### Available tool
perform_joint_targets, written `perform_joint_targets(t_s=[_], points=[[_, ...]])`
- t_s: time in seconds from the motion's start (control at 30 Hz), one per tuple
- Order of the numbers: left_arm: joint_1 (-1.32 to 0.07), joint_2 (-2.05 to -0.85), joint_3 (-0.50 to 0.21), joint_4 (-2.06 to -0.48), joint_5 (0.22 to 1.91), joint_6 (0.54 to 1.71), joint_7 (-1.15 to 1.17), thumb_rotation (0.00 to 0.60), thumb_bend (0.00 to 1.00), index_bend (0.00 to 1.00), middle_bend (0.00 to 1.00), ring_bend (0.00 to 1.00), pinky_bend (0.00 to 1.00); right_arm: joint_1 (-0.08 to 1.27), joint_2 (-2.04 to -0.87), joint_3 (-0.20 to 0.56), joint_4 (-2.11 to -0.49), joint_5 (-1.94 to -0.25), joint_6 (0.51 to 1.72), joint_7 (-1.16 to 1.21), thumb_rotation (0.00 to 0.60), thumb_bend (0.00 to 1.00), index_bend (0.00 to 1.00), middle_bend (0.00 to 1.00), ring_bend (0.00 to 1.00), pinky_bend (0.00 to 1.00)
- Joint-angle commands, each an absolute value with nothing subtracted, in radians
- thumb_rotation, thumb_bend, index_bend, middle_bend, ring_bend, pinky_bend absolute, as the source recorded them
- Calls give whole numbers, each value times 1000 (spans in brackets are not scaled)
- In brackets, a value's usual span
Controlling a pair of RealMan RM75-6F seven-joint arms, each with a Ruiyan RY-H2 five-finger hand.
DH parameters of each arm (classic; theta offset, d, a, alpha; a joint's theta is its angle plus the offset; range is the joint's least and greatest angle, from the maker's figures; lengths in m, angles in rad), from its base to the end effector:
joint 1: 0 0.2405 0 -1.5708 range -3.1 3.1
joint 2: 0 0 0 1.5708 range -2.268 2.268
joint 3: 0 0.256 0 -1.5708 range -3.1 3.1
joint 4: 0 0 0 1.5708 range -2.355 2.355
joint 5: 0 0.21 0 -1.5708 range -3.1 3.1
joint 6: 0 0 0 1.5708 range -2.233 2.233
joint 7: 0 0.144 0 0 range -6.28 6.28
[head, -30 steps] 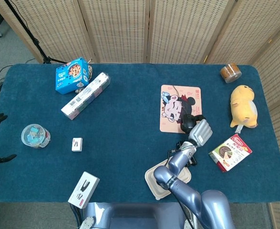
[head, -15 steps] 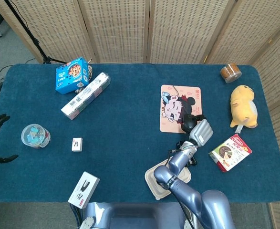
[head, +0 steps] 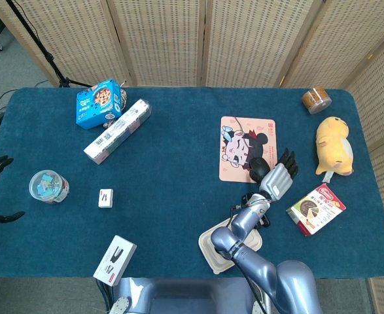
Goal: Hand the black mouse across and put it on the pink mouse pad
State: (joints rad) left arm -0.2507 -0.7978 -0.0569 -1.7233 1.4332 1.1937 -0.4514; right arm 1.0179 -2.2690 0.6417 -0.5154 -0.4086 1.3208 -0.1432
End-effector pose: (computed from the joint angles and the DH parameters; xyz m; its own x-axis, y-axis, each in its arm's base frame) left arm -0.2982 0.2285 0.2216 0.1602 0.1913 0.9684 0.9863 0.0073 -0.1646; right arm -0.1802 -0.3876 -0.0825 -0.0708 0.2425 0.9676 -0.8069 0.5564 -0.1985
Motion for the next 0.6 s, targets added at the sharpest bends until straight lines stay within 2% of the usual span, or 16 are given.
perform_joint_targets(t_s=[0.03,0.27,0.6], points=[[-251,-797,-57,-1723,1433,1192,-453,600,61,0,0,0,0,1020,-2269,647,-523,-433,1334,-141,600,65,0,0,0,0],[-254,-800,-57,-1726,1431,1189,-442,600,60,0,0,0,0,1008,-2222,667,-640,-537,1370,-136,600,66,0,0,0,0],[-257,-810,-59,-1747,1413,1184,-384,600,60,0,0,0,0,854,-1965,621,-1183,-674,1446,-280,600,66,0,0,0,0]])
